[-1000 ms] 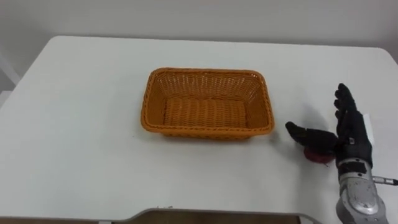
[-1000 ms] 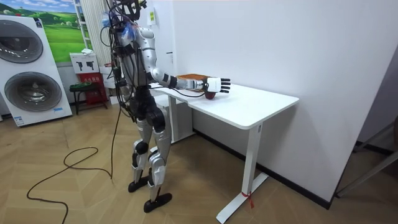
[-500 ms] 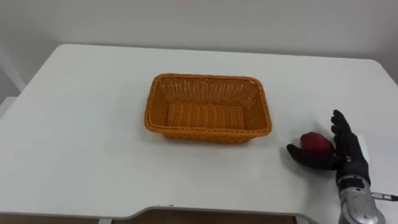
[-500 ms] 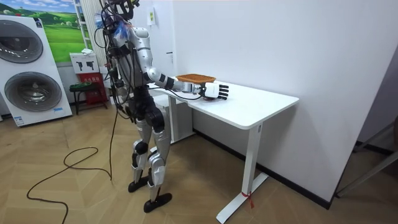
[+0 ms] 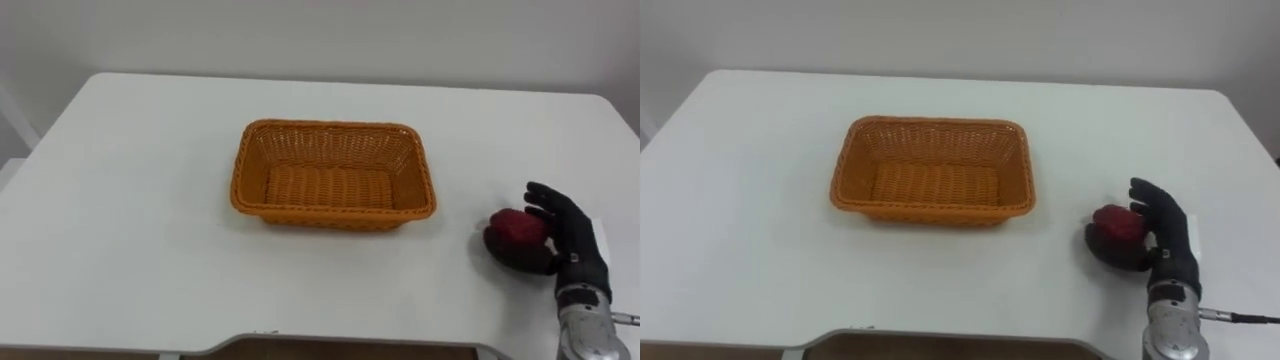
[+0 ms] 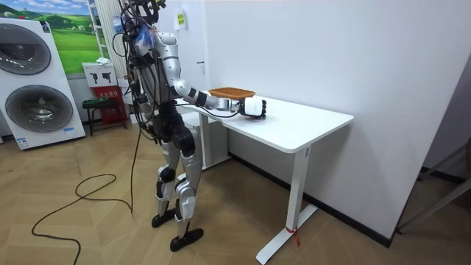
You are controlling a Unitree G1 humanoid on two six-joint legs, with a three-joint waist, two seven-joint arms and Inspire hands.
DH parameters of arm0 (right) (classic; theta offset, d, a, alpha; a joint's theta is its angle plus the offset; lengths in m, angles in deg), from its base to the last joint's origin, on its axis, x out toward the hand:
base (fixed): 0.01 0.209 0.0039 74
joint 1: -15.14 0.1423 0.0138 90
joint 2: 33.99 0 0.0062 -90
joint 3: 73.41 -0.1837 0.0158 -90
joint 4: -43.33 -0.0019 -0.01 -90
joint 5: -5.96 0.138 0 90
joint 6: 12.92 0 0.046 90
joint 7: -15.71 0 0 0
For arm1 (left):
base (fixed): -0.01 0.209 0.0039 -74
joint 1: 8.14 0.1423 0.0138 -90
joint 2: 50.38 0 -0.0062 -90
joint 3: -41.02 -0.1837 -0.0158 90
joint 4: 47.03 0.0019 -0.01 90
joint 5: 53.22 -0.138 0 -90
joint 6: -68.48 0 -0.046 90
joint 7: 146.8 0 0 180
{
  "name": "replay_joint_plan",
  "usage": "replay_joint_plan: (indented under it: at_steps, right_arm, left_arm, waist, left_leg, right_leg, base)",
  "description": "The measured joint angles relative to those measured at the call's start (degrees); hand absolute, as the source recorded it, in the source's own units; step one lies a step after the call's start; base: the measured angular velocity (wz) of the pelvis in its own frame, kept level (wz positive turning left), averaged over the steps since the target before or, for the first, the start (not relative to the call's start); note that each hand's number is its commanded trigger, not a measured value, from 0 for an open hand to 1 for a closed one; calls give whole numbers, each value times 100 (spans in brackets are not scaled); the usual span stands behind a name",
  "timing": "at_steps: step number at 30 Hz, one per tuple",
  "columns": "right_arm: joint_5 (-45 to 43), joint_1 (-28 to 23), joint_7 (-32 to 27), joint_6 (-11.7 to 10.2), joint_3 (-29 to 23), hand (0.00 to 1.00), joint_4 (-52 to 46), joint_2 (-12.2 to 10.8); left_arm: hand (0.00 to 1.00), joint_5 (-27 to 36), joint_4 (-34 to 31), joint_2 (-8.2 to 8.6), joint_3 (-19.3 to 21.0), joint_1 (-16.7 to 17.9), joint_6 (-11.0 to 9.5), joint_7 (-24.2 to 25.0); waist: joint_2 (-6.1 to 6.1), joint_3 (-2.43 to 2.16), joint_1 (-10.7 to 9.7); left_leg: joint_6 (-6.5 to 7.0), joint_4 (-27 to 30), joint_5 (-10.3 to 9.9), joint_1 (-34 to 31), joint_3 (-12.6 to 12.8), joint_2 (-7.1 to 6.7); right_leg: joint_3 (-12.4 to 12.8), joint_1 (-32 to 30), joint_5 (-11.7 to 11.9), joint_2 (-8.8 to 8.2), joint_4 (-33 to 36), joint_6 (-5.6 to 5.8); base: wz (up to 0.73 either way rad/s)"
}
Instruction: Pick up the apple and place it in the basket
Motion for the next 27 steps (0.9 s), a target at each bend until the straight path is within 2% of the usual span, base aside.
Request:
replay_joint_plan:
  at_steps: [14,21,24,27]
  right_arm:
    - [248,10,-151,17,5,100,58,-4]
    - [510,1,-121,231,40,100,-206,-4]
    - [506,-10,-71,345,131,100,-513,-4]
    - [538,0,3,376,221,100,-912,-4]
  left_arm:
    - [0,5,99,5,-54,29,46,-143]
    - [0,1,78,5,-87,34,102,-141]
    - [0,3,77,5,-87,13,101,-139]
    - [0,4,83,5,-82,-20,101,-129]
  waist:
    - [-23,-8,21]
    - [-24,7,14]
    - [-21,43,10]
    - [-2,40,33]
  left_leg:
    - [0,4,0,9,1,2]
    - [0,-3,0,-2,-1,1]
    - [-1,3,-1,-17,3,1]
    - [-1,1,0,-41,4,1]
  right_leg:
    - [-5,11,1,0,5,-2]
    - [-10,-8,1,-1,6,-1]
    - [-13,-23,1,-4,8,-1]
    - [-14,-49,1,-4,9,-1]
  base:
    - [0]
    - [0]
    - [0]
    - [0]
